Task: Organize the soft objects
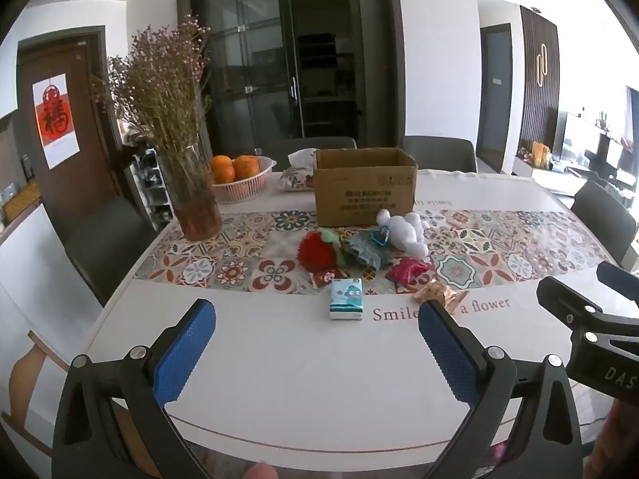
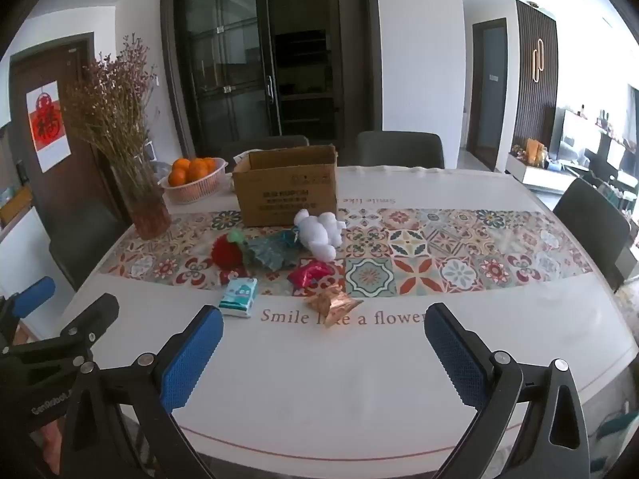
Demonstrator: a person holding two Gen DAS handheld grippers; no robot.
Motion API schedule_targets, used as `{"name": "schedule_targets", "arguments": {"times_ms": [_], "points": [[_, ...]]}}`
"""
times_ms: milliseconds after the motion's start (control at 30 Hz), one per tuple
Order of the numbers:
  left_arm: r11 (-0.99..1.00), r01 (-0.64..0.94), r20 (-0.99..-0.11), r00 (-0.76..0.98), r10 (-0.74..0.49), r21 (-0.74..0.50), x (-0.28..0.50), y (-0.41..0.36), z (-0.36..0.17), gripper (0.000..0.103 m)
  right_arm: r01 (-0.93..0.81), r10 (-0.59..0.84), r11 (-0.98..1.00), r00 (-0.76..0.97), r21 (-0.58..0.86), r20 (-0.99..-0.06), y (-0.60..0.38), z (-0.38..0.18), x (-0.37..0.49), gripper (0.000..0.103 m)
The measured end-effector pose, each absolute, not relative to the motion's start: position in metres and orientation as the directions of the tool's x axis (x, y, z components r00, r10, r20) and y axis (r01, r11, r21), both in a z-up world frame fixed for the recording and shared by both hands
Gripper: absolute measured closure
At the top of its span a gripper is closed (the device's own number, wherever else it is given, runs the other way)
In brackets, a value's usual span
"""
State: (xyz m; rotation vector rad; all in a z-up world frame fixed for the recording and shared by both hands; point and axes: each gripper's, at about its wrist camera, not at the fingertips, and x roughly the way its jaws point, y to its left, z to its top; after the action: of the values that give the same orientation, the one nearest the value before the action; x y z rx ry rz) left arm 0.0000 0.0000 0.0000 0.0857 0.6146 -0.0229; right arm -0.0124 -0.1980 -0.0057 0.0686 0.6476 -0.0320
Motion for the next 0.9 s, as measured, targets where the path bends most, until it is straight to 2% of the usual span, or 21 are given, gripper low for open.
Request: {"name": "schedule_targets", "arguments": {"times_ms": [900], "points": [[0.998,0.035,-0.549,0.836,0.000,0.053,-0.008,0.000,0.005,0.000,0.049,0.000,0.997,0.797,0.065,-0.604,-0.202,-0.005,-0.014,0.001]]}}
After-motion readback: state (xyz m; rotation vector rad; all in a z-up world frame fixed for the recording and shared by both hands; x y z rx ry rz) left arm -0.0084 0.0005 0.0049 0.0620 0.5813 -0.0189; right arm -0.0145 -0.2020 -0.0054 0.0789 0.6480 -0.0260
